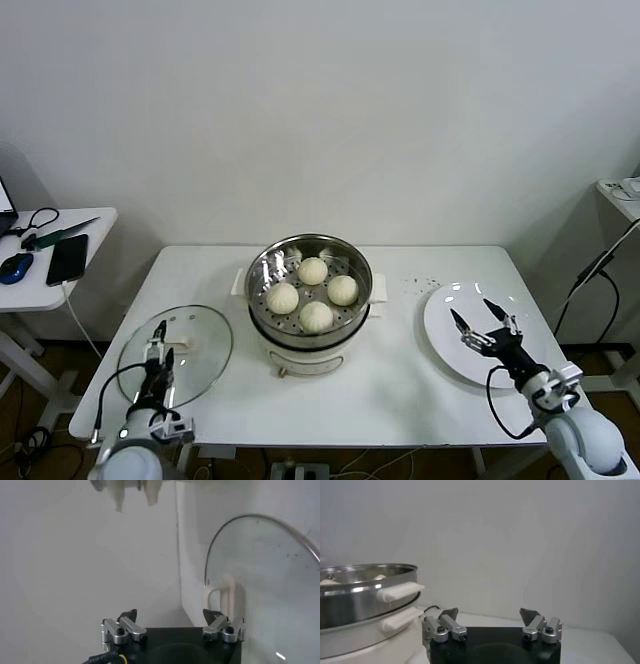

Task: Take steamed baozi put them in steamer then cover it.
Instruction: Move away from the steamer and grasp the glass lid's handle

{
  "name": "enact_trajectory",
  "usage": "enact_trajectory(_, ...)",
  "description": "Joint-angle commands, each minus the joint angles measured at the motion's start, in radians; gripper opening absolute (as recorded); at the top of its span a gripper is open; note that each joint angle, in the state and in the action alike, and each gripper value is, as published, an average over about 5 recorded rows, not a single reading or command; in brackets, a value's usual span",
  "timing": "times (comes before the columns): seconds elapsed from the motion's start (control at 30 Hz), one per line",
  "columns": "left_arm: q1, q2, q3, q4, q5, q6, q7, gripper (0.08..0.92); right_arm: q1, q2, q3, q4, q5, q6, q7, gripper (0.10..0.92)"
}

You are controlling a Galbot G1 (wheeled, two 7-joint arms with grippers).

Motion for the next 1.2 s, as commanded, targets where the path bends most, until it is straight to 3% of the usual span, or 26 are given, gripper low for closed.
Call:
enact_trajectory(0.03, -0.118, 0.008, -0.001, 0.201, 0.048, -0.013, -0.06, 0.823, -0.032, 0.023, 0.028, -0.005, -0.032, 0.004, 0.002, 0.823)
enact_trajectory(0.97, -0.208, 0.012, -0.003, 0.304, -0.025, -0.031, -0.136, 0.82, -0.063, 0.058, 0.035, -0.012, -0.11, 0.056, -0.04, 0.823)
enact_trajectory(1.2, -0.215, 0.011, -0.002, 0.318, -0.032, -0.04, -0.136, 0.662, -0.068, 0.061, 0.044, -0.015, -0.115, 0.062, -0.05, 0.823)
